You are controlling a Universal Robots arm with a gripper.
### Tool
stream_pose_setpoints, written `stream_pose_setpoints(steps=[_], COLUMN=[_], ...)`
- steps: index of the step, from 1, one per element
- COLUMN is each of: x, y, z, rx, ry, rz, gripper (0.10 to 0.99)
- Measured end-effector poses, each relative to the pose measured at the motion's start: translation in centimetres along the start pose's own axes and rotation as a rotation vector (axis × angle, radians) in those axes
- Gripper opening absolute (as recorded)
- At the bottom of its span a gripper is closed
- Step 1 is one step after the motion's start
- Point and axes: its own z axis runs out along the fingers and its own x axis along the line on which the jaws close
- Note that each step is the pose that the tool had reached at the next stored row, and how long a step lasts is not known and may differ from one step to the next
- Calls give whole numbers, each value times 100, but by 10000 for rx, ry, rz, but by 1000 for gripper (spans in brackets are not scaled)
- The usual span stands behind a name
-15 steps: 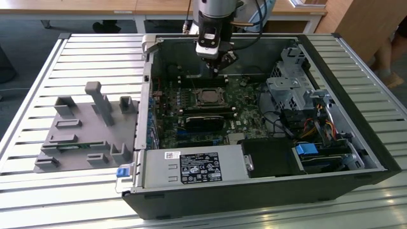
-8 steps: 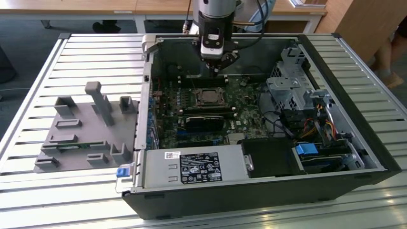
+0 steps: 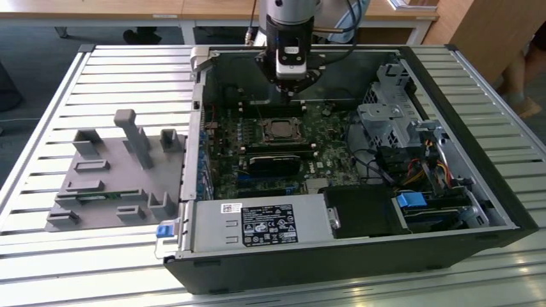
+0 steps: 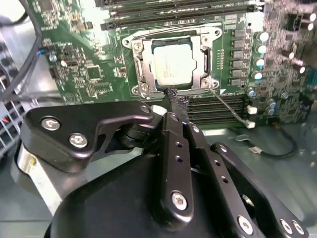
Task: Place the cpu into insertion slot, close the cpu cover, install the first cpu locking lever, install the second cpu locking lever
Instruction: 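Install the first cpu locking lever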
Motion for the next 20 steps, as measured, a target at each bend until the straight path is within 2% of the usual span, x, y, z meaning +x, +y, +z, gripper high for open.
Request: stream_pose_setpoints(steps=[6, 13, 20], x=[0, 0, 0], y=[0, 0, 0], z=[2, 2, 5], rx=[-38, -55, -102], ry=[53, 113, 169], rz=[-1053, -1874, -3112], gripper=[106, 106, 106])
